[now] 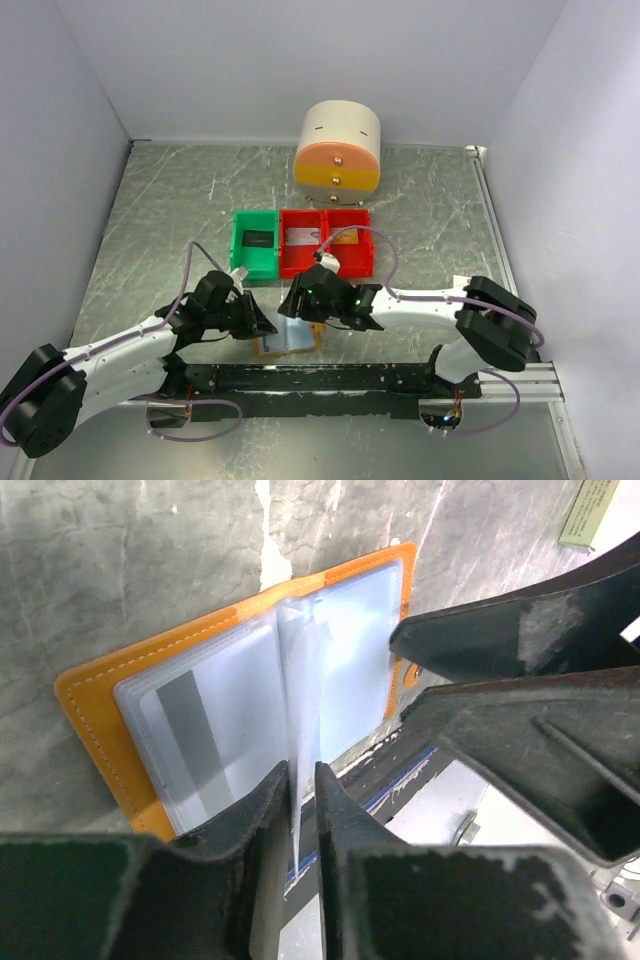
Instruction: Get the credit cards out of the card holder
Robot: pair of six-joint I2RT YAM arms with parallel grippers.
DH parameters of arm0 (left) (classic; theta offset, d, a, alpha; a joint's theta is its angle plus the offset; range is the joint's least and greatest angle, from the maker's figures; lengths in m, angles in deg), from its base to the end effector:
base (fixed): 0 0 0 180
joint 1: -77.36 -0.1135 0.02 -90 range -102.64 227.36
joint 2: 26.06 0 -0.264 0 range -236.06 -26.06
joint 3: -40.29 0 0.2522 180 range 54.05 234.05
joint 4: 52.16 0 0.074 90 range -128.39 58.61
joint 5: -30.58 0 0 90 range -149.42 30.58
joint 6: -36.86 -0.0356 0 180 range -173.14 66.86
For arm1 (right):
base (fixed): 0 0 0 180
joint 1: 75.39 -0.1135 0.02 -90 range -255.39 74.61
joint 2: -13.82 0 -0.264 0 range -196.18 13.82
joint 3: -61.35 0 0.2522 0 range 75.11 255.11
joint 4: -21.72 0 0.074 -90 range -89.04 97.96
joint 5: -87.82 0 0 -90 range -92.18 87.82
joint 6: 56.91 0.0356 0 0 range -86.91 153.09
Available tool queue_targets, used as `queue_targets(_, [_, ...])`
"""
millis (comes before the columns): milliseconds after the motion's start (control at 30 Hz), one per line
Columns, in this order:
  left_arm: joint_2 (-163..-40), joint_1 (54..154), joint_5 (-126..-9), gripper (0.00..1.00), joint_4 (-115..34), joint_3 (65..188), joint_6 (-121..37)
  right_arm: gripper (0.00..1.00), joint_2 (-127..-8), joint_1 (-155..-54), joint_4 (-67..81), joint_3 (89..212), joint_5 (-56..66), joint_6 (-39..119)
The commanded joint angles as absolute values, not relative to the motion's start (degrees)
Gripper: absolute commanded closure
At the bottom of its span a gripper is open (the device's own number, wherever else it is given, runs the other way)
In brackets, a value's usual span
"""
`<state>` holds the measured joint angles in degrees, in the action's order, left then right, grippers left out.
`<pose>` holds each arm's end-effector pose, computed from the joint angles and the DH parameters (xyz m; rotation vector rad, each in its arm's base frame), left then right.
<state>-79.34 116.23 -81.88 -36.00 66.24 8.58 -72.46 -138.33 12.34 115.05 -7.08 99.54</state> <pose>0.1190 -0.1134 0.1358 -0.3032 2.6412 -1.2118 0.1377 0.2629 0.1679 0.1261 2.5358 0.9763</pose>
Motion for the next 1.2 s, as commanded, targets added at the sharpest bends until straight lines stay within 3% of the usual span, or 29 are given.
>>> queue_targets(0, [-80.66, 116.72, -83.53, 0.69, -39.1, 69.49, 6.29, 0.48, -66.68, -138.01, 0.82, 114.31, -14.53, 99.75])
queue_targets(367, [-88.02, 123.02, -83.02, 0.38, -41.23, 76.65, 3.22, 0.4, -44.89, -138.0, -15.76, 108.63, -25.83, 104.66])
queue_targets(567, [-96.89, 128.78, -79.7, 0.34, -42.66, 81.15, 2.73, 0.37, -38.33, -138.04, -17.42, 105.81, -26.13, 106.19])
queue_targets(800, [-104.62, 131.41, -76.7, 0.32, -42.2, 82.79, 3.6, 0.36, -38.8, -138.06, -14.28, 104.88, -22.9, 104.86])
queue_targets(967, [-98.33, 132.11, -74.04, 0.3, -36.94, 83.74, 2.93, 0.36, -42.69, -138.03, -12.66, 106.73, -20.38, 102.12])
queue_targets(1167, [-86.8, 132.11, -61.16, 0.25, -20.34, 86.9, 2.93, 0.36, -46.0, -137.99, -6.08, 107.98, -16.71, 98.65])
